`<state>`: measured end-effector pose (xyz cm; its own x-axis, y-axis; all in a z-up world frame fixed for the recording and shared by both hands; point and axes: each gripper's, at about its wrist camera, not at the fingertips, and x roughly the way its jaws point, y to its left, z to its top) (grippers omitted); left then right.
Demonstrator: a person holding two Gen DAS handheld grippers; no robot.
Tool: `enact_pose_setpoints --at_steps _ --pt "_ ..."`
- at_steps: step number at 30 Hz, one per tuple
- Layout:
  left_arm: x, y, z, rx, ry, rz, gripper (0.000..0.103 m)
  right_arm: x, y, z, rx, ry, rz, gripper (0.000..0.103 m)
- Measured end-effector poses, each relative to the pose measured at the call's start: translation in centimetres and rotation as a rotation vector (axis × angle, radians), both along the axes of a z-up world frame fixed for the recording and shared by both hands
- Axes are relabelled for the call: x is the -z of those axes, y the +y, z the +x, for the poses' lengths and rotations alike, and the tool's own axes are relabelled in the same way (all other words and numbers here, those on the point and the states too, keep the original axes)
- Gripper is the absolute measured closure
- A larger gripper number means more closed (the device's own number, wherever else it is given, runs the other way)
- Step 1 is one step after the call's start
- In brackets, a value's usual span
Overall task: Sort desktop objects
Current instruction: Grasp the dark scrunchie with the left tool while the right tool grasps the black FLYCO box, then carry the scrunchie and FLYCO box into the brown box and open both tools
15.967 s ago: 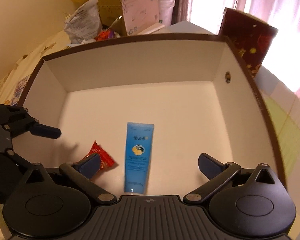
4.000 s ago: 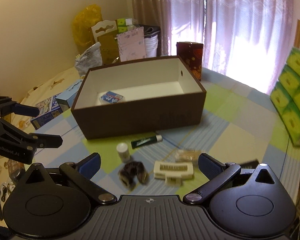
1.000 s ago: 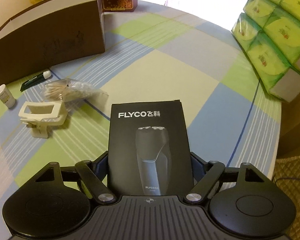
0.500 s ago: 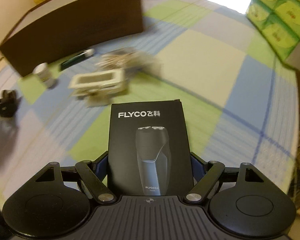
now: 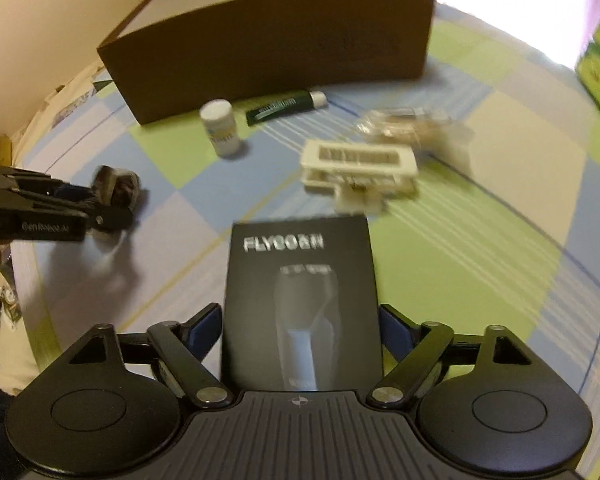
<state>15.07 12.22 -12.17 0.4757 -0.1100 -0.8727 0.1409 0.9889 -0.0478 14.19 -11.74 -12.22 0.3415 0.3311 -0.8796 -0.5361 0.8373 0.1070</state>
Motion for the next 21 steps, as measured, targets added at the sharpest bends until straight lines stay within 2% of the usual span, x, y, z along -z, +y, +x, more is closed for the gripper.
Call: enact_pose_setpoints --at_steps 1,3,10,11,12,13,15,21 --pt "0.0 0.0 0.0 0.0 0.0 -0.006 0.062 0.1 0.2 0.2 0.001 0.002 -0.006 0.015" --pt "0.0 -0.2 0.0 -0.001 0.0 -0.002 0.05 0.3 0.5 0.4 0.007 -0.003 -0.025 0.014" --pt "0.1 -0.5 1.0 0.0 -0.009 0.002 0.047 0.8 0.5 0.1 0.045 0.012 -0.052 0.016" --pt "0.1 -0.5 1.2 0.001 -0.01 -0.003 0.048 0.8 0.5 -0.1 0.05 0.005 -0.063 0.023" --pt "0.2 -0.6 1.3 0.009 -0.009 -0.008 0.052 0.8 0.6 -0.3 0.048 -0.006 -0.078 0.026" --pt "0.2 -0.8 1.4 0.023 -0.007 -0.006 0.054 0.7 0.6 -0.5 0.045 -0.008 -0.08 0.026" --pt "0.1 -1.2 1.4 0.054 -0.018 0.016 0.069 0.7 0.5 -0.8 0.051 -0.006 -0.083 0.027" --pt "-0.2 -0.9 1.1 0.088 -0.021 -0.002 0.078 0.5 0.3 -1.5 0.083 0.009 -0.069 0.027"
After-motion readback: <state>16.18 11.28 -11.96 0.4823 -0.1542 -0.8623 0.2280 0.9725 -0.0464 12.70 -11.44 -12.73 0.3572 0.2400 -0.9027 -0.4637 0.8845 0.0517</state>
